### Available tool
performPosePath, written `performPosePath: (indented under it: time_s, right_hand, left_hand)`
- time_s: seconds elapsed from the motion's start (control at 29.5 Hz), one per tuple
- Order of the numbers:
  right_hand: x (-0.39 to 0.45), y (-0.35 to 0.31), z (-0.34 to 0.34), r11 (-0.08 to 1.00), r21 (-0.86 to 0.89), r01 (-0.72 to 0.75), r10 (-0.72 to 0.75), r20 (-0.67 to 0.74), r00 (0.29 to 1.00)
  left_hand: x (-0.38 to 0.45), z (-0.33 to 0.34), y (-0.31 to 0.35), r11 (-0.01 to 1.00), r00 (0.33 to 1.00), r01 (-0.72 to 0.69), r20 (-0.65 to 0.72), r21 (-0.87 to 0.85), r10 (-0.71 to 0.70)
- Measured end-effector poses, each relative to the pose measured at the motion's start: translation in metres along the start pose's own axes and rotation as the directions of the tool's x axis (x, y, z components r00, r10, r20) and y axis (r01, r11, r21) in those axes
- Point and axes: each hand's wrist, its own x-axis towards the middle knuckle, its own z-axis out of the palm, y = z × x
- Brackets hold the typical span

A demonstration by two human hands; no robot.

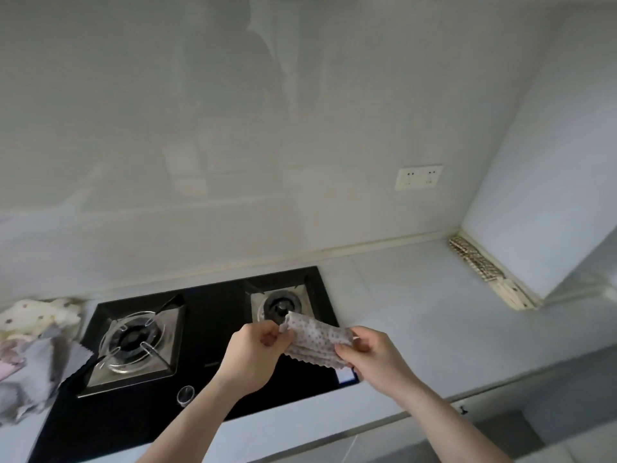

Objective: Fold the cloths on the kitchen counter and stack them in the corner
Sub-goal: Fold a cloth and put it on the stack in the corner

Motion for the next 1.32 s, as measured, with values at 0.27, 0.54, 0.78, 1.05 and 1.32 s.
performPosePath:
  time_s: [0.27,0.54,0.78,1.05,1.32]
  right_hand:
    - [0.023,0.047,-0.096,0.986,0.054,-0.16,0.167,-0.173,0.971]
    - [0.044,0.123,-0.171,0.759,0.597,-0.26,0.582,-0.445,0.68]
    - [0.063,0.186,-0.254,0.699,0.679,-0.224,0.688,-0.553,0.47]
    - [0.089,0.248,-0.366,0.627,0.757,-0.185,0.774,-0.578,0.257]
    - [0.12,0.304,-0.443,0.58,0.74,-0.341,0.81,-0.57,0.14]
  left_hand:
    - [0.051,0.068,0.067,0.993,0.996,-0.062,0.072,0.103,0.054]
    - [0.11,0.099,0.082,0.961,0.973,-0.135,0.216,0.24,0.083]
    - [0.141,0.125,0.098,0.949,0.934,-0.173,0.35,0.264,0.073]
    - [0.193,0.178,0.142,0.944,0.935,-0.159,0.352,0.29,0.049]
    - [0.233,0.255,0.168,0.953,0.929,-0.153,0.366,0.26,0.05]
